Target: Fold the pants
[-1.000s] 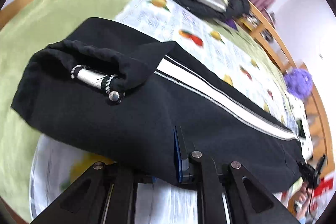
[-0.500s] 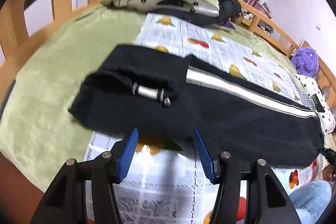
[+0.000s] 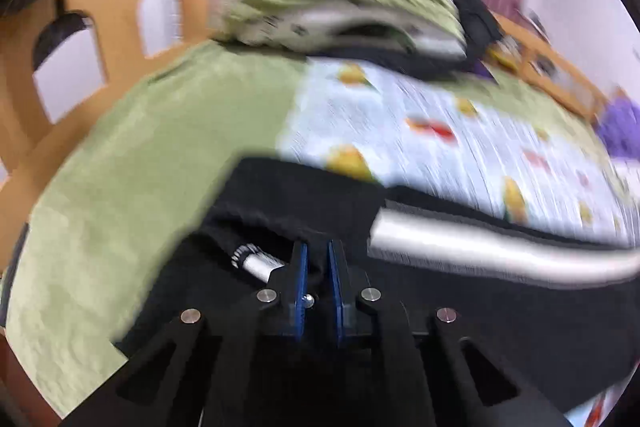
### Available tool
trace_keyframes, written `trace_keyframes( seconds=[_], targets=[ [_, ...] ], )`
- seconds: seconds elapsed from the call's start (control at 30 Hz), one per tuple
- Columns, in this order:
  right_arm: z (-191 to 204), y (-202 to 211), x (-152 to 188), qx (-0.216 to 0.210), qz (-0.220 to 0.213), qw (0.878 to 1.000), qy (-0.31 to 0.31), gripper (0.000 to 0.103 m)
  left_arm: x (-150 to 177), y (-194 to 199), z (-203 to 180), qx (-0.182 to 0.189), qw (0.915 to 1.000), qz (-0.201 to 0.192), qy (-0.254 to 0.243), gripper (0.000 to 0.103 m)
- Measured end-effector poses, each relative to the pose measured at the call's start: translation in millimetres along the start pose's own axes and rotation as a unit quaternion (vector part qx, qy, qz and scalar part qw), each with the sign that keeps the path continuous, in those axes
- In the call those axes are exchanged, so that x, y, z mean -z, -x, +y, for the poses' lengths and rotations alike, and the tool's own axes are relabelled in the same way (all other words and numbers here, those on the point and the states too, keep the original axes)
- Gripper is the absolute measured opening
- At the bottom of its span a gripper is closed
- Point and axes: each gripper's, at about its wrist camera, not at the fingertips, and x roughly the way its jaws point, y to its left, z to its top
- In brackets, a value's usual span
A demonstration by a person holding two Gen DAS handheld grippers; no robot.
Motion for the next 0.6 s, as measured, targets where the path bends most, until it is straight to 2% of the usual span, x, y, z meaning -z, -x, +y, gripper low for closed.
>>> trace_keyframes(
  seconds=[0.07,0.13,0.17,0.2,0.27,0.37,0.5,0.6],
  targets=[
    [10,-12,0,0.000,0.009,1.000,0.011,0.040,-29,-1,11,-0.007,0.9996,-0.012,0.024,0.014],
    [12,-19,2,-0.001,0.012,1.000,0.012,0.040,-50,-1,15,-0.035,0.9989,-0.010,0.030,0.030],
    [12,-22,3,-0.001,0.013,1.000,0.010,0.040,-55,1,16,-0.046,0.9986,-0.010,0.025,0.050],
    [12,-23,4,-0.003,0.014,1.000,0.008,0.040,-60,5,17,-0.051,0.9983,-0.017,0.019,0.061],
    [10,-28,7,-0.005,0.016,1.000,0.003,0.040,-63,16,21,-0.055,0.9975,-0.042,0.011,0.061],
    [7,-31,11,0.006,0.025,1.000,0.010,0.040,-55,25,26,-0.036,0.9988,-0.033,-0.001,0.061],
    [1,-22,14,0.025,0.027,0.999,0.019,0.040,-25,28,39,0.013,0.9998,0.013,0.002,0.061],
    [-6,-13,18,0.031,0.032,0.999,0.012,0.040,11,27,50,0.054,0.9966,0.062,0.014,0.061]
  ],
)
